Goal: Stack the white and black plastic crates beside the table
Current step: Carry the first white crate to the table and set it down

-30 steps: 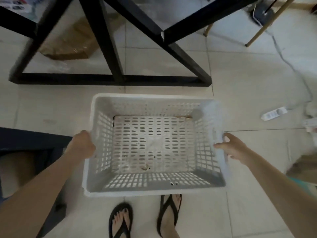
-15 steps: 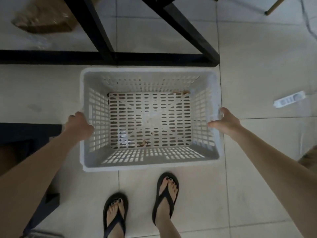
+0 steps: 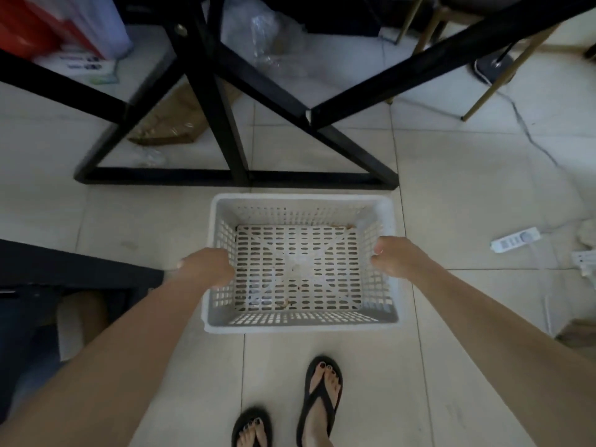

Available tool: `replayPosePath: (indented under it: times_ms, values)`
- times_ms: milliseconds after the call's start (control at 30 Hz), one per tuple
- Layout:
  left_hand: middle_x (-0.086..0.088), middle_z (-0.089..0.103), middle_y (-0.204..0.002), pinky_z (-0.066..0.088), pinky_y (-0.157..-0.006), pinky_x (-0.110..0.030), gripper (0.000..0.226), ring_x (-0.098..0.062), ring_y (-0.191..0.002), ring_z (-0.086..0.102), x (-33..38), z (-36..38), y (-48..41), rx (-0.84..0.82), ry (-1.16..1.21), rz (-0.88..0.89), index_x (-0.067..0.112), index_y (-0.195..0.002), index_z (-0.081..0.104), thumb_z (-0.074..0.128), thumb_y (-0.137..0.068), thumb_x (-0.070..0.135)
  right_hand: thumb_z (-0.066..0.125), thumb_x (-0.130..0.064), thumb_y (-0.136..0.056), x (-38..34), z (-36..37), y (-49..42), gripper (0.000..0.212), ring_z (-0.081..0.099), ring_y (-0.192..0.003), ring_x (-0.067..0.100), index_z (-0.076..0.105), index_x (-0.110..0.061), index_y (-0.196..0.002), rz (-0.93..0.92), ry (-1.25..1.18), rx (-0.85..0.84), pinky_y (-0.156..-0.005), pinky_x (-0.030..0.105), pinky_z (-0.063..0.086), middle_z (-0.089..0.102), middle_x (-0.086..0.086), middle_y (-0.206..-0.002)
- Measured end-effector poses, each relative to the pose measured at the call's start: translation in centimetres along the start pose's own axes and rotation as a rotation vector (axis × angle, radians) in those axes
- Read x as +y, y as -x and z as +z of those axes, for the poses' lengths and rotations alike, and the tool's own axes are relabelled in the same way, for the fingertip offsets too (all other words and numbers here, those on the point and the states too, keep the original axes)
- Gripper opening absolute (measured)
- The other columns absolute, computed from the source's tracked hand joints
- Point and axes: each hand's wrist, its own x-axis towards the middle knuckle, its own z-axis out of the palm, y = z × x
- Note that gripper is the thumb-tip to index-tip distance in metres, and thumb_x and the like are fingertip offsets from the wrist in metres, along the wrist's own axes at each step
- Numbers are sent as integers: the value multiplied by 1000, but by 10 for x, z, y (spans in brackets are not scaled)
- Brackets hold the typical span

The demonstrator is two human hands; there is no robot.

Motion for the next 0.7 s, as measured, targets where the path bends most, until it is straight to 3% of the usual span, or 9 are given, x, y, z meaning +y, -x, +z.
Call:
replayPosePath:
  times_ms: [67,133,300,467,600,700]
  values:
    - [-6,56,-133,47,-92,-32,43,-23,-116,56,-5,-13,36,1,-27,54,15,-134,51,40,-95,28,49,-23,-90,-15,-15,36,7,55,-68,11,53,-17,-92,-31,20,21,-57,25,41,54,-4,-74]
    - [-2,57,-132,48,-98,-34,42,-23,-118,56,-11,-27,77,-1,-40,88,19,-131,55,44,-93,33,49,-24,-91,-31,-32,78,11,55,-70,12,55,-17,-95,-65,49,28,-62,26,43,54,-5,-74]
    - [-2,60,-129,47,-99,-35,38,-24,-116,58,-28,-70,190,118,-34,151,16,-127,58,48,-94,31,50,-25,-90,-77,-75,192,32,60,-103,23,59,-14,-118,-166,105,49,-90,35,50,63,5,-111]
    - [-8,59,-129,45,-99,-36,35,-27,-118,56,-50,-105,313,219,-55,160,11,-127,57,45,-97,24,47,-21,-85,-117,-120,310,28,61,-96,30,59,-11,-108,-313,224,127,-85,39,52,62,7,-100]
    - [-12,60,-126,49,-97,-39,35,-30,-113,58,-81,-114,405,295,-36,112,6,-122,58,41,-96,22,48,-24,-89,-141,-148,393,29,58,-104,32,61,-10,-111,-427,316,186,-89,40,50,63,12,-116]
    - [-12,62,-111,48,-89,-38,29,-31,-100,59,-102,-101,476,413,31,57,5,-111,61,39,-95,18,48,-23,-91,-153,-154,441,33,58,-104,30,61,-9,-118,-560,398,259,-86,38,47,62,12,-121]
